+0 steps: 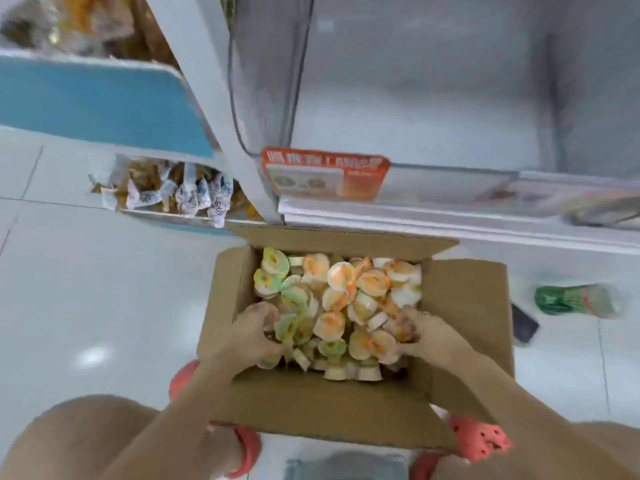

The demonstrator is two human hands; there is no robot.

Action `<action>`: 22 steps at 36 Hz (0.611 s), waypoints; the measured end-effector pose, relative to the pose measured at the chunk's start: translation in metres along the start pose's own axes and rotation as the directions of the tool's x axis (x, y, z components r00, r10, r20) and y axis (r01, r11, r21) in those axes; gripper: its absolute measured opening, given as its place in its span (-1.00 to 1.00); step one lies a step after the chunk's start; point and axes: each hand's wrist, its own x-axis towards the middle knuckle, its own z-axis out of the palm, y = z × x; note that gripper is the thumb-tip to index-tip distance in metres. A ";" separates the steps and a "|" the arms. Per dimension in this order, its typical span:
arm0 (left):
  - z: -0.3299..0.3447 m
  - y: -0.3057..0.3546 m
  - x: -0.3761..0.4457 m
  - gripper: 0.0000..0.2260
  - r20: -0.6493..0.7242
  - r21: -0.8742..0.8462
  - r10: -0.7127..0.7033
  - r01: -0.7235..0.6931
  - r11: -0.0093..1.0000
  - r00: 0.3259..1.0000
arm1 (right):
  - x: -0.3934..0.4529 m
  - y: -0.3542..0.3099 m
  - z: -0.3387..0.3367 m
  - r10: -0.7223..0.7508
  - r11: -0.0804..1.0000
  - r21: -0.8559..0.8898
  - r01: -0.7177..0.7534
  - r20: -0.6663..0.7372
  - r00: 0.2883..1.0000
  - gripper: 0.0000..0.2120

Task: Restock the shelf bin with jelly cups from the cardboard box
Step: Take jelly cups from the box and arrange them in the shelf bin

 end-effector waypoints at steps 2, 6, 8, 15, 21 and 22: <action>0.008 -0.005 0.009 -0.53 -0.029 -0.018 -0.001 0.001 1.000 1.000 | 0.012 0.010 0.005 -0.022 0.999 -0.050 0.022 -0.003 1.000 -0.56; 0.018 -0.030 0.034 -0.52 -0.032 0.119 0.011 -0.007 0.993 0.999 | 0.033 0.024 0.017 -0.069 0.993 -0.103 0.066 -0.025 0.997 -0.58; 0.018 -0.040 0.043 -0.54 -0.055 0.159 0.038 -0.029 0.987 0.998 | 0.040 0.027 0.020 -0.098 0.986 -0.137 0.092 -0.037 0.994 -0.57; 0.018 -0.038 0.053 -0.58 -0.294 -0.137 0.036 -0.079 0.987 0.955 | 0.046 0.029 0.025 -0.133 0.991 0.000 0.134 -0.141 0.981 -0.56; 0.034 -0.037 0.020 -0.57 -0.299 -0.142 0.045 -0.091 0.986 0.953 | 0.020 0.025 0.058 -0.111 0.969 0.176 0.172 -0.312 0.944 -0.62; 0.033 -0.037 0.017 -0.57 -0.310 -0.123 0.058 -0.100 0.987 0.949 | 0.018 0.025 0.061 -0.118 0.970 0.168 0.177 -0.313 0.942 -0.62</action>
